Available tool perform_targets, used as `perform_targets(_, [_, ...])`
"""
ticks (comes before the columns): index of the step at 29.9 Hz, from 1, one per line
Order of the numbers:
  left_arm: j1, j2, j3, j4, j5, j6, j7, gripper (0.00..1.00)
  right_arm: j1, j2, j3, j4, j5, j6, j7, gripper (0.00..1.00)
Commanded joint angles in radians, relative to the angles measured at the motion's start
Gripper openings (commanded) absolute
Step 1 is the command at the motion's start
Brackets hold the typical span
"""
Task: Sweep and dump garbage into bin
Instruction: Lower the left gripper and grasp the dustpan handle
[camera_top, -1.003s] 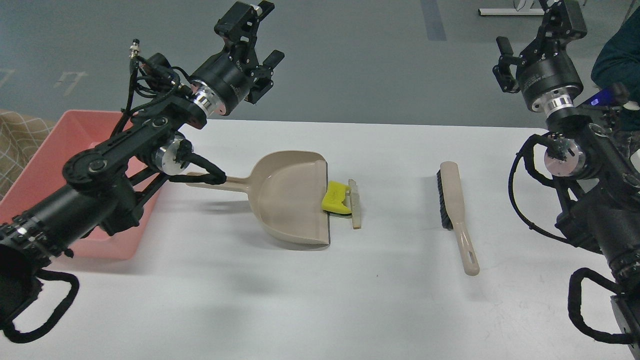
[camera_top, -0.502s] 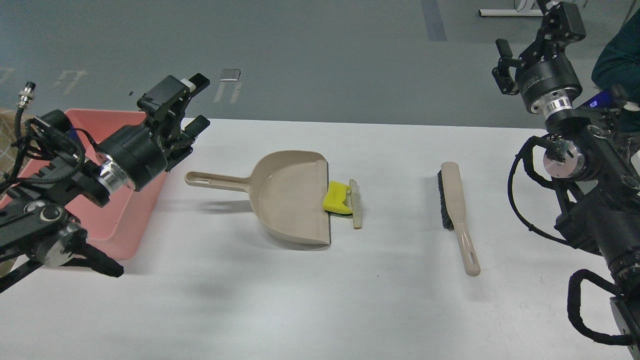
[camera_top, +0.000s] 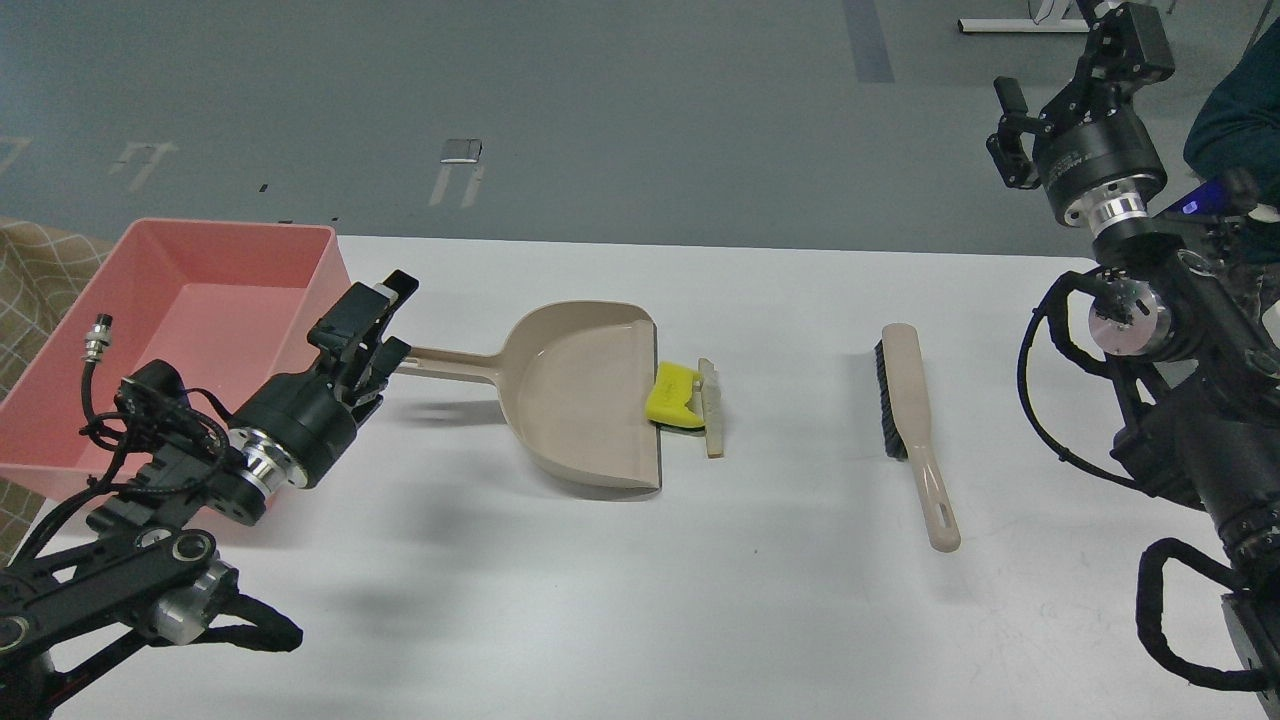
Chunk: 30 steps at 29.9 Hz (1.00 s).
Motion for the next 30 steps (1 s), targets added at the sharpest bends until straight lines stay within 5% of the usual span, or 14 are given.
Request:
perform_targets(1, [0.007, -0.034, 0.0, 0.03, 0.002, 0.008, 0.0, 0.98, -0.003, -0.004, 0.0, 0.0, 0.0, -0.001, 0.0, 1.0])
perform_targets(30, [0.013, -0.286, -0.047, 0.349, 0.002, 0.034, -0.023, 0.98, -0.01, -0.007, 0.0, 0.0, 0.0, -0.015, 0.0, 1.0])
